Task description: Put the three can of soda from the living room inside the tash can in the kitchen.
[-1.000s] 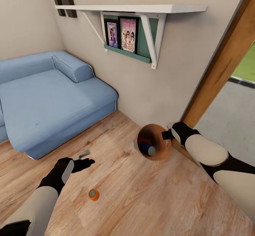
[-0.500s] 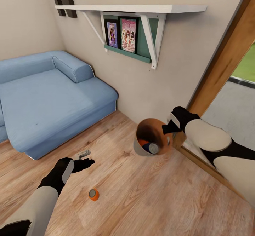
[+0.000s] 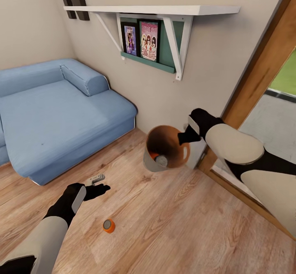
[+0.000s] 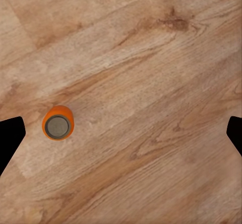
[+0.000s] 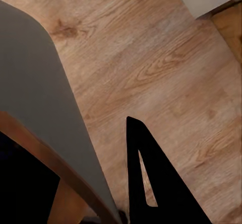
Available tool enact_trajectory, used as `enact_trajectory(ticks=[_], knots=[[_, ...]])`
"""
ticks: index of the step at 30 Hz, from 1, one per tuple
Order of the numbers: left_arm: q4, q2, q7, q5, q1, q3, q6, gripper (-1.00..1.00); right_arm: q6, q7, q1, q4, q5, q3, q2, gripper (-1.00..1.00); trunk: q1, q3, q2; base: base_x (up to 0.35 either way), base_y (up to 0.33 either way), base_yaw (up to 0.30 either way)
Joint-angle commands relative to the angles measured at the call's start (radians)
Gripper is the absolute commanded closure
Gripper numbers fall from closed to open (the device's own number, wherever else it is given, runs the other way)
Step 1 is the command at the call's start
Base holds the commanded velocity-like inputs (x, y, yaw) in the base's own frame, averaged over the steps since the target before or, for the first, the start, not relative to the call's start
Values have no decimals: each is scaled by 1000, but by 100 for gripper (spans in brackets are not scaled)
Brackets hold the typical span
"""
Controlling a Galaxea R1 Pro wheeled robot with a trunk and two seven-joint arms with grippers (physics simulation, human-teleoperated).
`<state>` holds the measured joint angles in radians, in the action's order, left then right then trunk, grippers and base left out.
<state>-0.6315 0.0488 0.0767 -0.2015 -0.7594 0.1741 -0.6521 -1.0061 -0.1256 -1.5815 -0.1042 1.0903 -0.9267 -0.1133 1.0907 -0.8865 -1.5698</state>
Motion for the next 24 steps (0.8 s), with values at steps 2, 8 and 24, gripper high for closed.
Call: enact_trajectory(ticks=[2, 8, 24], knots=[[1, 0, 0, 1, 0, 0, 0, -100, 0, -3, -2, 0, -7, -6, -2, 100, 0, 0, 0, 0, 0, 0], [9, -1, -1, 3, 0, 1, 0, -100, 0, -2, -3, 0, -7, -6, -4, 100, 4, -3, -7, 0, 0, 0], [80, 8, -109, 2, -44, -2, -226, -100, 2, 1, -3, 7, -13, -9, -6, 100, 42, -34, -77, 0, 0, 0]])
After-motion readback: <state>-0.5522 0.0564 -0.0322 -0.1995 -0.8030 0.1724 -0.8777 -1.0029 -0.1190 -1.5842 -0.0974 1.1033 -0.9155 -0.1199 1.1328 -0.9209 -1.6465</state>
